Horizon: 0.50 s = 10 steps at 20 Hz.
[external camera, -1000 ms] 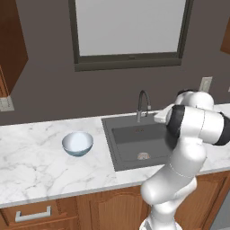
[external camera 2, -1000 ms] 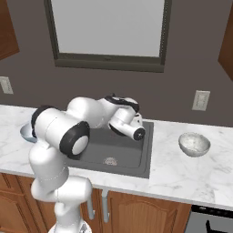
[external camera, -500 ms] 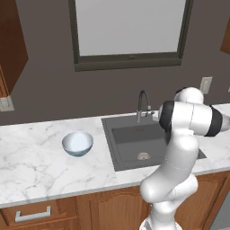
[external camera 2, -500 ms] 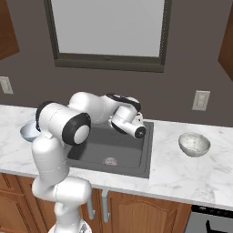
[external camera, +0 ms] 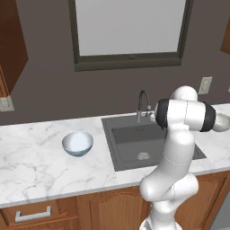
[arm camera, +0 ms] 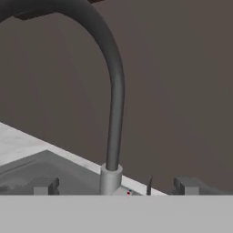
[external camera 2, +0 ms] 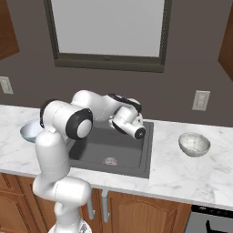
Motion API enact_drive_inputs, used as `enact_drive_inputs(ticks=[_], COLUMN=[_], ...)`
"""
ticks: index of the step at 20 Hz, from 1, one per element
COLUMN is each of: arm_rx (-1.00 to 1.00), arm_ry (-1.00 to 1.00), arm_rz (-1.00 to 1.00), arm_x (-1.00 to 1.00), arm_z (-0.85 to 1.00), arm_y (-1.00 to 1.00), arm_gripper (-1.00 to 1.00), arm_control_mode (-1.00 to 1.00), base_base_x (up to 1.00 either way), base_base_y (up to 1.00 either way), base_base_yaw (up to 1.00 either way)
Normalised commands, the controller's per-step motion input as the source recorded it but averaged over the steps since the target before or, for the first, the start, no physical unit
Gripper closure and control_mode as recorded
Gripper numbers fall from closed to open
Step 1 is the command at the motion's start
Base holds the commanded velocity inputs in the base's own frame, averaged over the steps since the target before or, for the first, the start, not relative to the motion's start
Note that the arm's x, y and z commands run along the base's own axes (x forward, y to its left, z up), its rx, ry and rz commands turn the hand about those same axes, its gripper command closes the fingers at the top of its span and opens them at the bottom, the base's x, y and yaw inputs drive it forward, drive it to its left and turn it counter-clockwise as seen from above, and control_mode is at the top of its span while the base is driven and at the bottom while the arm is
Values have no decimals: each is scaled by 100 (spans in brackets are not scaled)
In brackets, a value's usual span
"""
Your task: Rinse each bowl for a few seconds and place them down in the sink or on the counter.
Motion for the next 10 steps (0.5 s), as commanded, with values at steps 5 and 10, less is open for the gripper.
enact_drive_inputs(ticks=[5,10], arm_rx=[0,0], arm_ry=[-1,0], arm_rz=[0,0], arm_x=[21,25], arm_z=[-6,0], arm_y=[2,0], arm_gripper=[-100,-100], arm_control_mode=[-100,-100], base_base_x=[0,0], base_base_y=[0,0], base_base_yaw=[0,0])
